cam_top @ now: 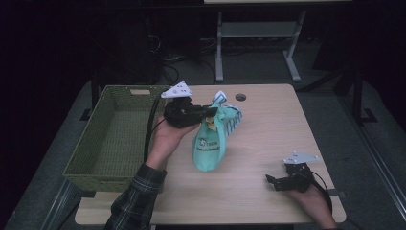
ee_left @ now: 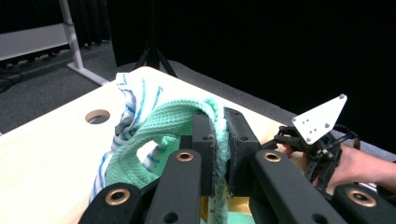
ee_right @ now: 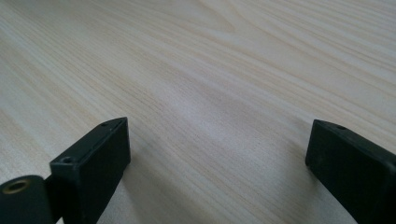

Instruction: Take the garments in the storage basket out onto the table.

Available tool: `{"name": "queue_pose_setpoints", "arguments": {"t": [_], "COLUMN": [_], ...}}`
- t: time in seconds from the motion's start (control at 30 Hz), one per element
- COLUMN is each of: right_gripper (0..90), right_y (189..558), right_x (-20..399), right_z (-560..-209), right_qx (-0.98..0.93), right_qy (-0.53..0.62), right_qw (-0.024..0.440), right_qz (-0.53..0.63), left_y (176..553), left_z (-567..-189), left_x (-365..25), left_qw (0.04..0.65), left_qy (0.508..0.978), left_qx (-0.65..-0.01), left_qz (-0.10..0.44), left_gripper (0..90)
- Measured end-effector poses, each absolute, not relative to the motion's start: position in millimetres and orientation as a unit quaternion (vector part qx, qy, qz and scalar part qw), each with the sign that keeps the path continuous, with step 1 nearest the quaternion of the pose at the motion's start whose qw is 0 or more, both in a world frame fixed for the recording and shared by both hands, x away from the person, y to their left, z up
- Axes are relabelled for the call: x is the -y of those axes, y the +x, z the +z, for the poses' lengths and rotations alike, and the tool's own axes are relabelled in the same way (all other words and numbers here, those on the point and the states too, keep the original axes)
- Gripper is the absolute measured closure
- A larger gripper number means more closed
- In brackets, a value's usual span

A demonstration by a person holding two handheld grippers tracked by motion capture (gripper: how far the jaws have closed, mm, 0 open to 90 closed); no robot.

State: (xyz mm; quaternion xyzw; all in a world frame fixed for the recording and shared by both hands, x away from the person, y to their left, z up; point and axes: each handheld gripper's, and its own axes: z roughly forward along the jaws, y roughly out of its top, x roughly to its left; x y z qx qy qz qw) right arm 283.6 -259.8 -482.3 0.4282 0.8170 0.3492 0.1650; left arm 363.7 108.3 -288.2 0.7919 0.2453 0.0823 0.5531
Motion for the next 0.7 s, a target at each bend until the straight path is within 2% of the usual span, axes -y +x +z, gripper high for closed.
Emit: {"name": "queue_pose_setpoints", "arguments": {"t": [0.7], "right_gripper": [6.1], "right_y": [283], "right_x": [260], "right_z": [-482], "right_qx": [-0.817], "right_qy": [0.429], "right_qw": [0.164], "right_qz": [0.348], "left_y": [363], "left_z": [-350], "left_x": [-69], "left_qw": [0.535], "left_qy": [0.801], "left_qx": [-0.261], "left_qz": [0.057], "left_gripper": [83.6]}}
